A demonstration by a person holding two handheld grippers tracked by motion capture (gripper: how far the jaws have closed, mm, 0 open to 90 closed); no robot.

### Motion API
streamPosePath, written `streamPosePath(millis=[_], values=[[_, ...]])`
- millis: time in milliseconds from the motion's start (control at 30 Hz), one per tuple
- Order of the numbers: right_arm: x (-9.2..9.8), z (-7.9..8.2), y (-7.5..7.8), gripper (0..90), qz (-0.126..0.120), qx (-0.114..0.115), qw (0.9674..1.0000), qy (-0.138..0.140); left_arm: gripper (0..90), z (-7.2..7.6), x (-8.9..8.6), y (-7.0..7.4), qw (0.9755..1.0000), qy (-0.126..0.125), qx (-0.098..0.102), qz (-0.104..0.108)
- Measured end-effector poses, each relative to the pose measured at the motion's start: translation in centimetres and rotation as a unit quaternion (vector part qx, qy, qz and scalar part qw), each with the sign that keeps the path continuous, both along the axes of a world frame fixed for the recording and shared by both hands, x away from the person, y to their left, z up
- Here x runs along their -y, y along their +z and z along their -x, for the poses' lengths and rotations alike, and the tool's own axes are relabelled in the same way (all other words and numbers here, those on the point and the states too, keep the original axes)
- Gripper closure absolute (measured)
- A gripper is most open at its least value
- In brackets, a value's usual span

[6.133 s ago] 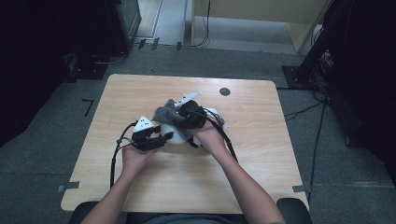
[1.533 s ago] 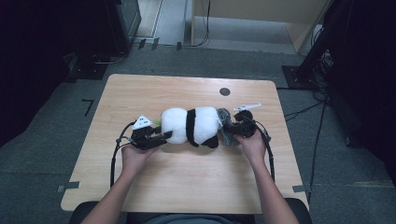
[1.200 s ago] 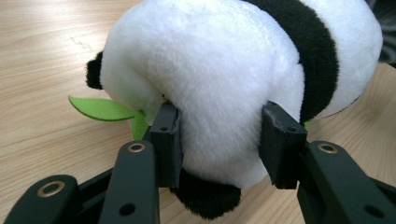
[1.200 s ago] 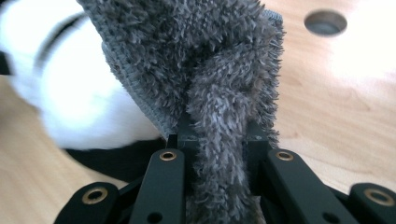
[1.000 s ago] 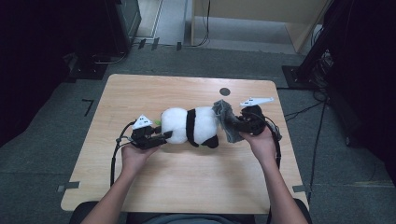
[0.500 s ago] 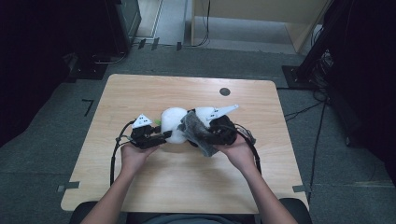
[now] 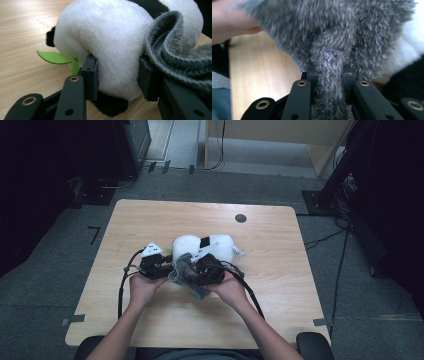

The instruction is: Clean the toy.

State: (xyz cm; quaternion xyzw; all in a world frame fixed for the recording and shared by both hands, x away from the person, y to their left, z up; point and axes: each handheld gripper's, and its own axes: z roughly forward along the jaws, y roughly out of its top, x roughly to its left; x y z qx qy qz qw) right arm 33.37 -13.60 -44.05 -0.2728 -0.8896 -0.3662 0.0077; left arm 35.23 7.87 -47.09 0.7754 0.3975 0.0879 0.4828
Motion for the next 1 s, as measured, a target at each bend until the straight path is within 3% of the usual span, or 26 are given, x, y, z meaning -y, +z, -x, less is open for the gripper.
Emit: streamPosePath(millis=[133,300,700,1000], values=[[-0.1,-0.8,-1.0,75.8,0.005,0.002,1.0,-0.006,56.5,0.0,0.0,0.0,1.0,0.0,0.0,-0.001],[1.3,-1.1,-1.5,75.5,0.0,0.008,0.9999,-0.012,56.5,0.0,-0.1,0.0,1.0,-0.004,0.002,-0.002],[6.5,-0.4,-0.3,75.8,-0.009,0.008,0.9982,-0.058,56.8,-0.1,-0.2,-0.1,1.0,-0.007,0.001,0.0],[10.3,0.9,0.1,76.1,0.011,0.017,0.9964,-0.083,56.8,-0.2,-0.2,-0.1,1.0,-0.008,0.0,0.001]])
